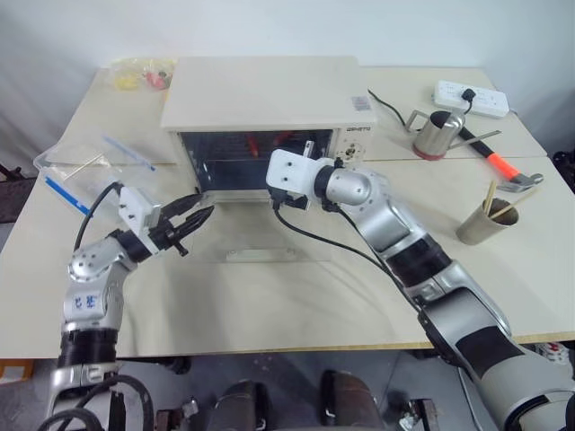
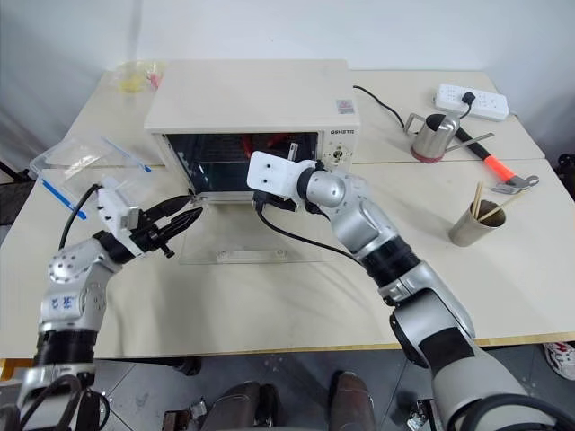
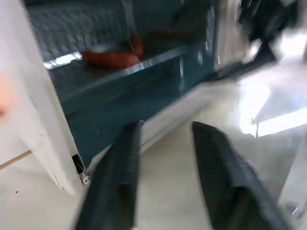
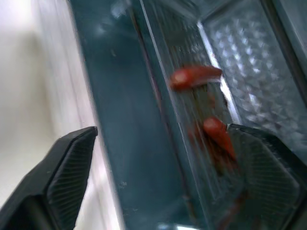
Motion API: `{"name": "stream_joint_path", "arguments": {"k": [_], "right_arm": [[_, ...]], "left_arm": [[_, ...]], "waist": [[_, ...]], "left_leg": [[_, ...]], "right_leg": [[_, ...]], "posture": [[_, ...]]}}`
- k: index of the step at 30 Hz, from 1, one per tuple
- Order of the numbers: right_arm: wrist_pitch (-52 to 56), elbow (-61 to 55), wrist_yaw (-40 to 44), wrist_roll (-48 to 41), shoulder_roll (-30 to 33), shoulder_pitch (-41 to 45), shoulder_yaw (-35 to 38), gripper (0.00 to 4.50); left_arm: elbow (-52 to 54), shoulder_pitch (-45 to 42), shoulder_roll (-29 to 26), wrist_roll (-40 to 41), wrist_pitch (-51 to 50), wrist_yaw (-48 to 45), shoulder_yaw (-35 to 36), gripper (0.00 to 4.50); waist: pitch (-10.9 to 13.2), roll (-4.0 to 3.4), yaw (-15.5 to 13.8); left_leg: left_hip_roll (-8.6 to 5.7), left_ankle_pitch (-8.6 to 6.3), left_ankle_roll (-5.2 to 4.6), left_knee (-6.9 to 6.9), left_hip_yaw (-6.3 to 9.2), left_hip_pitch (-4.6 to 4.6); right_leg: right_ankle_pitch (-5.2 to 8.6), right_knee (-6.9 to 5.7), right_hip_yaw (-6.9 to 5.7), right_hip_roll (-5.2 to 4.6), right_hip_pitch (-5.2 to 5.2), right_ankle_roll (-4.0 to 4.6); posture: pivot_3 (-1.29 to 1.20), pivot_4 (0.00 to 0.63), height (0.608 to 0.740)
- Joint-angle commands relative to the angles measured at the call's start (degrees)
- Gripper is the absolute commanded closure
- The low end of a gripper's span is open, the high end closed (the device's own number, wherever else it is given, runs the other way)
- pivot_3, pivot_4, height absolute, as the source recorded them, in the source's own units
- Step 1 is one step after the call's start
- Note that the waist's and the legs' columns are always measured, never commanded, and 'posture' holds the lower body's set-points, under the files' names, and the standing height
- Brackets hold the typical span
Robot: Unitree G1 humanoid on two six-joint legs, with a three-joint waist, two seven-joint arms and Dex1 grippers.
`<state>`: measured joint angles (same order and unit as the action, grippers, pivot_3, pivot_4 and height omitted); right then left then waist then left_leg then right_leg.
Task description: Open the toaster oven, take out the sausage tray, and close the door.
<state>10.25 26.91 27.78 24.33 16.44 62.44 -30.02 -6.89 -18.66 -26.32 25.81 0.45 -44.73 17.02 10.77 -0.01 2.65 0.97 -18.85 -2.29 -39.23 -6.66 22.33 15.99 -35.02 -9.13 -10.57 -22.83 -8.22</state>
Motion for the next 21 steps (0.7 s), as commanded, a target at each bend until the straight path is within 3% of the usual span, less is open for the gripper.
{"name": "stream_joint_path", "arguments": {"k": [1,5,10,13,21], "right_arm": [[-4.2,5.3,-4.2,4.7,-1.5,3.1,-1.8,0.00],[-5.9,13.3,-7.5,7.9,-4.2,5.9,-3.1,0.00],[-7.1,20.8,-9.8,9.4,-6.9,8.8,-2.9,0.00],[-7.2,23.9,-11.2,9.5,-8.3,10.5,-2.3,0.59],[-6.6,26.5,-13.7,11.4,-9.7,12.3,-2.7,3.34]], "left_arm": [[8.6,3.1,3.0,4.3,0.7,5.1,3.8,1.31],[17.7,10.8,7.8,6.6,0.0,9.8,4.5,0.15],[22.1,14.6,9.8,6.2,-1.3,13.5,3.6,0.04],[21.9,14.3,10.1,5.8,-0.2,14.6,3.9,0.00],[20.3,12.9,9.4,6.2,-0.2,14.7,3.5,0.00]], "waist": [[0.0,0.02,0.4],[0.0,0.02,0.9],[0.0,0.02,0.9],[0.0,0.02,0.6],[0.0,0.02,0.7]], "left_leg": [[0.02,0.01,0.01,0.00,0.00,-0.01],[0.03,0.02,0.03,0.06,-0.01,-0.05],[0.09,0.07,0.10,0.09,-0.03,-0.06],[0.09,0.14,0.11,0.08,-0.05,-0.06],[0.11,0.12,0.13,0.14,-0.02,-0.04]], "right_leg": [[0.00,0.01,0.00,0.01,0.01,0.00],[0.00,0.00,0.02,0.01,0.01,0.00],[0.02,0.02,0.02,0.07,0.01,0.04],[0.03,0.03,0.05,0.06,0.01,0.06],[0.03,0.06,0.02,0.09,0.01,0.07]], "posture": [[0.00,0.150,0.740],[0.00,0.150,0.740],[0.00,0.150,0.740],[0.00,0.150,0.740],[0.00,0.150,0.740]]}}
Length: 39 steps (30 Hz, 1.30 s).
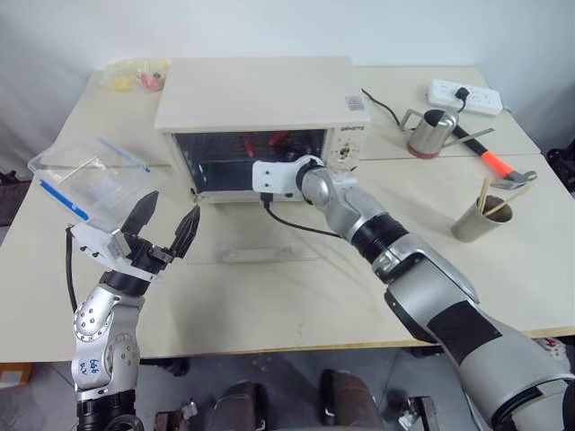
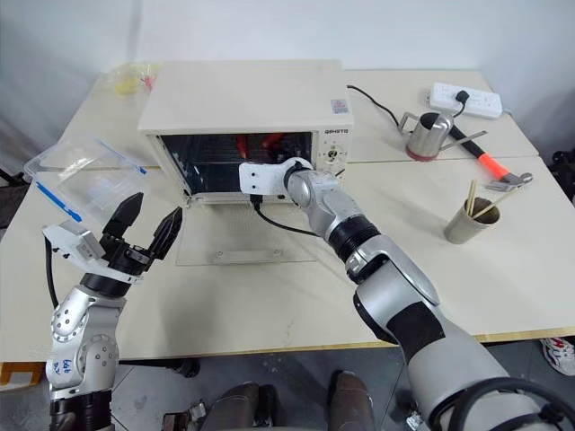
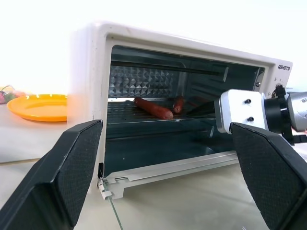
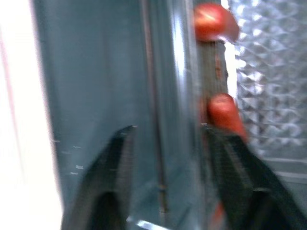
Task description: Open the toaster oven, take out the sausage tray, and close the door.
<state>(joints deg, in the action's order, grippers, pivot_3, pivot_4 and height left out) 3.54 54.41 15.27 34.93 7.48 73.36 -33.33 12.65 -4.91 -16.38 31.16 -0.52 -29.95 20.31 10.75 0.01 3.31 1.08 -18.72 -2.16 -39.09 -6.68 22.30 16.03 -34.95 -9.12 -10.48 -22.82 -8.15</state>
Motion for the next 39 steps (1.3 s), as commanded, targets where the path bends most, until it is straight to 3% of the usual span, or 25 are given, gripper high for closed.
{"name": "stream_joint_path", "arguments": {"k": [1,4,12,25,32,39], "right_arm": [[0.4,-1.3,-1.1,0.9,-0.7,1.2,0.6,3.66],[1.0,-3.7,-1.3,2.1,-0.2,0.3,0.1,4.46],[2.0,-13.1,-0.9,4.9,1.7,-3.2,0.3,4.46],[6.5,-38.5,4.9,11.5,6.4,-15.5,0.9,4.46],[7.3,-47.9,6.6,13.1,8.1,-21.1,1.5,4.46],[6.9,-57.7,10.1,13.4,10.9,-26.2,2.5,4.46]], "left_arm": [[0.5,-1.1,-0.6,0.8,0.7,-0.1,0.2,0.00],[-0.4,-2.3,-0.5,0.7,0.1,-0.8,-0.8,0.00],[-2.3,-5.0,-0.8,0.6,-1.6,-1.1,-2.6,0.00],[-11.5,-13.5,-2.9,0.1,0.6,-4.5,-2.0,0.00],[-13.0,-14.5,-4.1,0.4,1.0,-6.0,-1.8,0.00],[-13.0,-12.5,-8.9,0.8,-0.1,-10.1,-0.8,0.00]], "waist": [[0.0,0.00,0.0],[0.0,0.00,0.0],[0.0,0.00,-0.1],[0.0,0.00,-0.1],[0.0,0.01,-0.1],[0.0,0.01,-0.2]], "left_leg": [[0.01,0.00,0.00,0.00,0.00,0.00],[0.01,0.00,0.00,0.00,-0.02,-0.01],[0.01,0.00,0.03,0.06,0.01,0.02],[0.01,0.00,0.03,0.10,0.00,0.06],[-0.03,-0.01,0.04,0.14,0.00,0.06],[-0.02,-0.01,0.04,0.12,-0.01,0.06]], "right_leg": [[0.00,0.00,0.00,0.01,0.00,0.00],[0.01,-0.01,0.01,0.01,0.00,0.01],[0.01,0.03,-0.02,0.02,-0.02,0.01],[0.01,0.19,-0.05,0.07,-0.02,0.01],[0.01,0.22,-0.07,0.07,-0.02,0.00],[0.01,0.25,-0.06,0.07,-0.02,0.00]], "posture": [[0.00,0.150,0.740],[0.00,0.150,0.740],[0.00,0.150,0.740],[0.00,0.150,0.740],[0.00,0.150,0.740],[0.00,0.150,0.740]]}}
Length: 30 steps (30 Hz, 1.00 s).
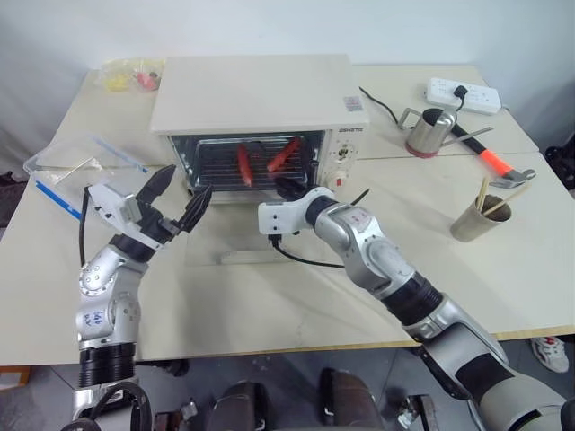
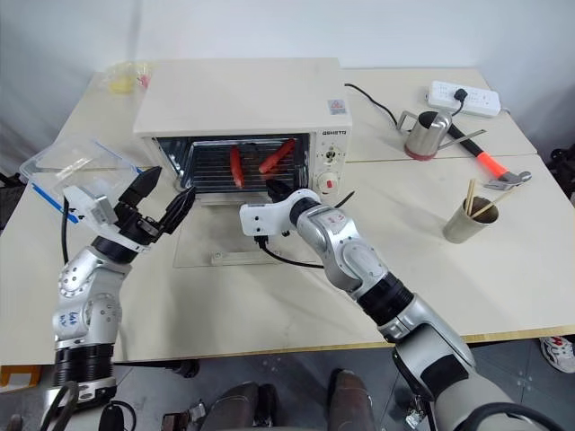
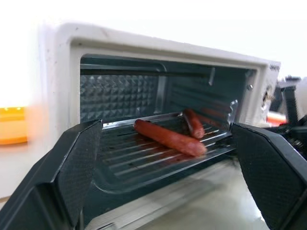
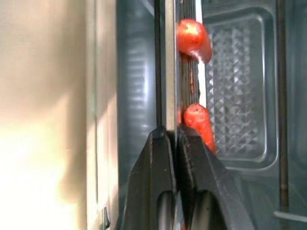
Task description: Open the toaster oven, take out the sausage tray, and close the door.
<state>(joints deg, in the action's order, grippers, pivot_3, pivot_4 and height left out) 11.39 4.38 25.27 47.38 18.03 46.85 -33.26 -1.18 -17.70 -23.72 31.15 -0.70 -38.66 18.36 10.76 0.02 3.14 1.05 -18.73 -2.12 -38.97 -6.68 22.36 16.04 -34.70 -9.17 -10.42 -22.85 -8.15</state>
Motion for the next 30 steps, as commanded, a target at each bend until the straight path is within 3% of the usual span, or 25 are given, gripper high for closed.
{"name": "stream_joint_path", "arguments": {"k": [1,19,30], "right_arm": [[-1.0,-8.7,0.6,0.7,0.6,-0.3,2.6,4.46],[-2.8,-18.2,3.5,-0.1,3.5,-5.5,6.0,4.46],[-9.2,-19.6,-1.1,1.2,5.9,-10.7,6.5,4.46]], "left_arm": [[0.7,0.3,-2.0,0.7,-0.2,-1.8,1.1,0.00],[3.8,8.1,-12.1,4.2,-6.3,-9.8,6.5,0.00],[3.3,8.6,-12.8,4.4,-7.0,-10.3,7.2,0.00]], "waist": [[0.0,0.00,-0.1],[0.0,0.01,-0.3],[0.0,0.01,-0.7]], "left_leg": [[0.00,0.00,0.00,0.00,0.00,0.01],[-0.01,-0.01,0.01,0.05,0.04,0.03],[-0.10,-0.02,0.03,0.08,0.04,0.02]], "right_leg": [[0.00,0.01,0.00,0.00,0.00,0.00],[0.00,0.07,-0.02,0.00,-0.01,0.00],[0.01,0.08,-0.03,0.00,-0.01,0.00]], "posture": [[0.00,0.150,0.740],[0.00,0.150,0.740],[0.00,0.150,0.740]]}}
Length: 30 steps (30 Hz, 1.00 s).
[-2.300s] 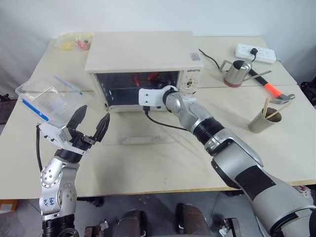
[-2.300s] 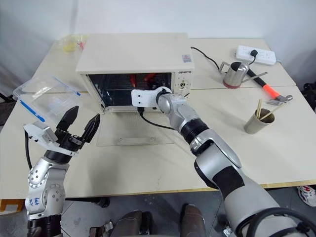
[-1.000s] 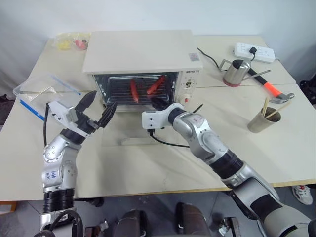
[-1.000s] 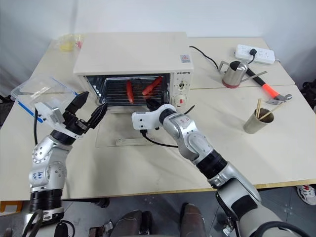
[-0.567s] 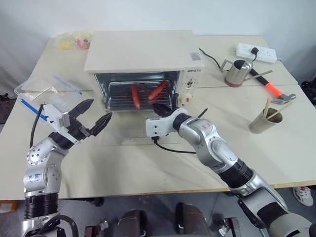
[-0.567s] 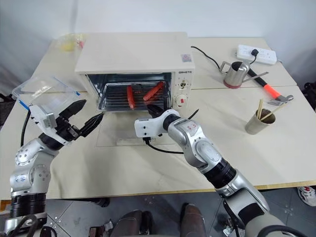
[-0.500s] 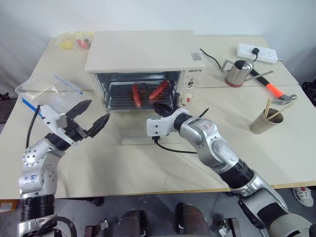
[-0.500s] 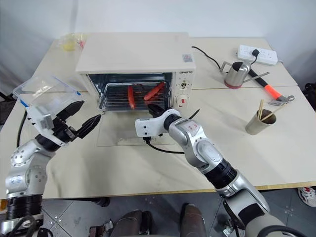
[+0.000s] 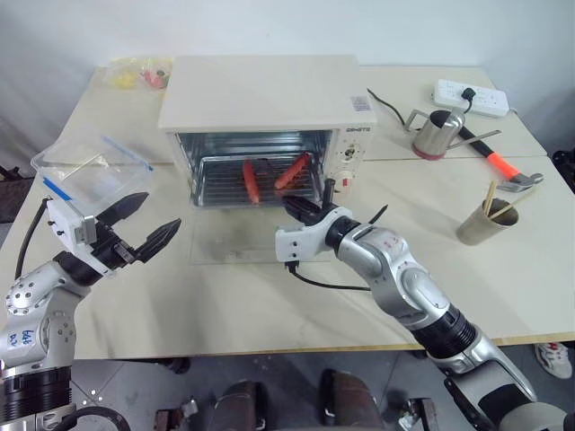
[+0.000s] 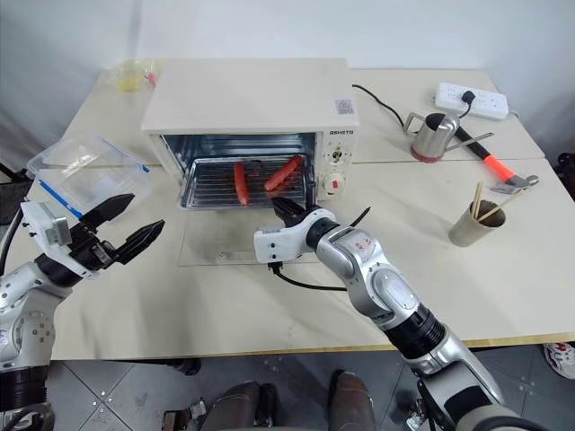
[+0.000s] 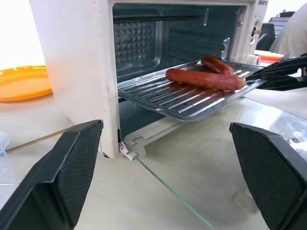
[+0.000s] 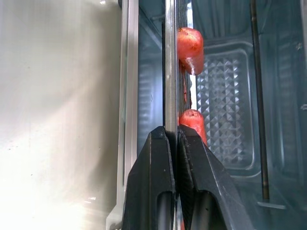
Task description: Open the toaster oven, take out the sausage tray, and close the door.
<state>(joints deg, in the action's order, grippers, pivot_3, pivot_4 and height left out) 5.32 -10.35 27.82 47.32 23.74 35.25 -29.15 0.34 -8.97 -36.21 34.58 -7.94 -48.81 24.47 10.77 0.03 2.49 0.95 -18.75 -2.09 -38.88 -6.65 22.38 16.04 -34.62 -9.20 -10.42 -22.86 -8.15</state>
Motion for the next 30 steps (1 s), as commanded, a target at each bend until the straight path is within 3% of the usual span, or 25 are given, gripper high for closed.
{"name": "stream_joint_path", "arguments": {"k": [1,9,21,27,30], "right_arm": [[-3.7,-4.8,-4.3,1.6,0.4,0.6,2.5,4.46],[-7.8,-4.7,-8.2,0.9,1.0,-2.1,3.8,4.46],[-13.0,-7.4,-6.1,-2.1,2.9,-4.3,6.7,4.46],[-16.1,-8.5,-3.2,-6.4,4.6,-4.7,8.0,4.46],[-18.3,-9.0,-1.5,-8.7,6.6,-5.0,8.9,4.46]], "left_arm": [[1.9,-0.1,-0.3,1.0,0.1,-0.1,1.2,0.00],[1.6,0.1,-0.3,0.9,-0.2,-0.3,1.2,0.00],[1.1,0.5,-0.3,1.1,-1.9,-1.6,0.7,0.00],[3.4,2.7,-0.3,1.4,-6.3,0.4,0.6,0.00],[7.1,5.0,-1.2,3.5,-14.5,3.3,0.1,0.00]], "waist": [[0.0,0.00,0.0],[0.0,0.00,-0.2],[0.0,0.02,0.2],[0.0,0.02,0.3],[0.0,0.03,0.2]], "left_leg": [[-0.01,0.00,0.00,0.00,-0.01,0.00],[0.00,0.00,0.00,0.00,-0.01,0.00],[0.14,0.01,0.01,-0.13,-0.10,-0.09],[0.15,0.01,0.01,-0.13,-0.09,-0.09],[0.16,0.01,0.00,-0.14,-0.09,-0.10]], "right_leg": [[0.00,0.01,0.00,0.00,0.00,0.00],[0.00,0.01,0.01,0.01,0.00,0.00],[0.01,-0.09,0.11,0.04,0.04,0.01],[0.01,-0.09,0.11,0.03,0.04,0.01],[0.01,-0.10,0.12,0.02,0.04,0.01]], "posture": [[0.00,0.150,0.740],[0.00,0.150,0.740],[0.00,0.150,0.740],[0.00,0.150,0.740],[0.00,0.150,0.740]]}}
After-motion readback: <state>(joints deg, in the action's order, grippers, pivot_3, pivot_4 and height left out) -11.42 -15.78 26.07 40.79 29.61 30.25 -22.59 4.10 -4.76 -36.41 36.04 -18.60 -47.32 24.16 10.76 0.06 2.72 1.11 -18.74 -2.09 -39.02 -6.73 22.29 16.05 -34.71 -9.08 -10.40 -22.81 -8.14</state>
